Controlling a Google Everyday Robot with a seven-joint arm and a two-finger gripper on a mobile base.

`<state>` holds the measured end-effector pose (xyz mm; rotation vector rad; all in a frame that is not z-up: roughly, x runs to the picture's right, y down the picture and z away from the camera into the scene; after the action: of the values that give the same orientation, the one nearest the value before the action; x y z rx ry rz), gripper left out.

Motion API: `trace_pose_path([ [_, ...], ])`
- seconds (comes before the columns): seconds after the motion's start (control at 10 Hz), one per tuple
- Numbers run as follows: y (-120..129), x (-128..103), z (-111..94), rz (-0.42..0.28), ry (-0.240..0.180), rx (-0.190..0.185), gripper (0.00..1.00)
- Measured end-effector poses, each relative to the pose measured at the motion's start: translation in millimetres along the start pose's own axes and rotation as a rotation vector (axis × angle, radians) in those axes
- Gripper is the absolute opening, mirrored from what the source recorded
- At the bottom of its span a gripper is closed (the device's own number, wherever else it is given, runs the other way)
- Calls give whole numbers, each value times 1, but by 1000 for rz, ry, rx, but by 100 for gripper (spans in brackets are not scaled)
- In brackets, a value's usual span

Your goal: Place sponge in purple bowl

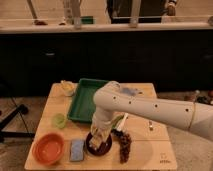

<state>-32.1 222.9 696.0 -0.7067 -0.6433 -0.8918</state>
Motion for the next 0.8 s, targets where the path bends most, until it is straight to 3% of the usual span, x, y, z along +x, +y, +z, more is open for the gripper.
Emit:
trace_pose_path([
  [0.8,0,-13,8,-40,30,-60,0],
])
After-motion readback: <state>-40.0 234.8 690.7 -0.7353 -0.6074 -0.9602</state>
